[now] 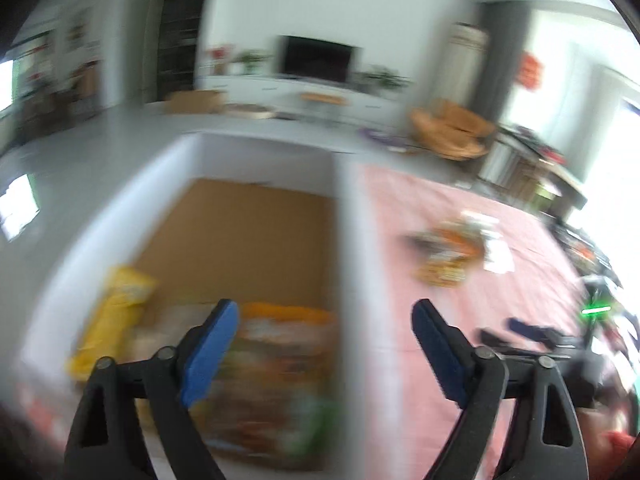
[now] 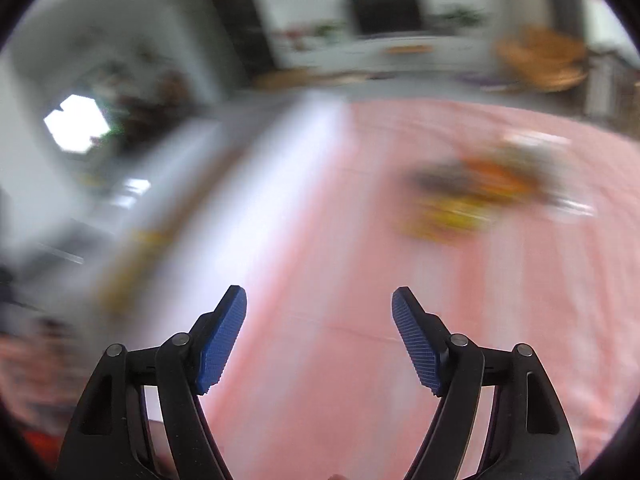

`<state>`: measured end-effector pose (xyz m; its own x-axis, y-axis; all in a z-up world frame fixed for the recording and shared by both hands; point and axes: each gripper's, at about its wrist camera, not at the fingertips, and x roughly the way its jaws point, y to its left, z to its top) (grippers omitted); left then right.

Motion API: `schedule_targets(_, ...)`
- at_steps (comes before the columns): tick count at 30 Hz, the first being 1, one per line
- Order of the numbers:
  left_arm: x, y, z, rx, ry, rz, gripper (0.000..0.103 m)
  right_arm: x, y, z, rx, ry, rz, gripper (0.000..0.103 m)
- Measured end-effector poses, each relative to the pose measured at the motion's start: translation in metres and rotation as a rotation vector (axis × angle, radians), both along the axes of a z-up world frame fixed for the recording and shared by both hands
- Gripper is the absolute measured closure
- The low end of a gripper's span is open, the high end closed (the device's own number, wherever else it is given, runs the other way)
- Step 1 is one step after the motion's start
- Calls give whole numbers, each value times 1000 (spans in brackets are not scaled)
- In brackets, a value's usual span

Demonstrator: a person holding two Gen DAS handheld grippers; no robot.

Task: Organize snacks

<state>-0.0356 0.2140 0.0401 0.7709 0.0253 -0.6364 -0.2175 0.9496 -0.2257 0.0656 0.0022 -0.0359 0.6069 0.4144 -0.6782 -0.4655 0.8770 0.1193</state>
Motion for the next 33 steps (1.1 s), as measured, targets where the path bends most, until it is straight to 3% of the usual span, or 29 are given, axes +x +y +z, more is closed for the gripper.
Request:
schedule_targets(1, 6, -26, 0, -12, -2, -77, 2, 7, -23, -17, -78, -9, -96, 25)
schedule_targets(3, 20, -62, -5, -16, 10, -182, 1, 20, -71, -44, -168, -3, -258, 25)
schedule_targets(5, 38, -102, -26, -12, 76, -276, 1, 23, -120, -59, -175, 1, -396, 25)
schedule_targets(8, 66, -144, -67, 16, 154, -347, 1, 18, -164, -61, -149, -22, -488, 25)
schedule_targets(14, 115, -166, -117, 119, 215, -296, 1, 40, -176, -68, -164, -10, -524, 25)
schedule_targets(20, 134, -147, -142, 156, 243, -244, 1, 21, -169, -62, -141, 4, -516, 22)
schedule_targets(21, 132, -149, -141, 179, 226, -241, 1, 6, -172, -56, -131, 7, -519, 20)
schedule_targets(33, 136, -152, -145, 186, 244, -250, 0, 2, -172, -56, -133, 12, -521, 17)
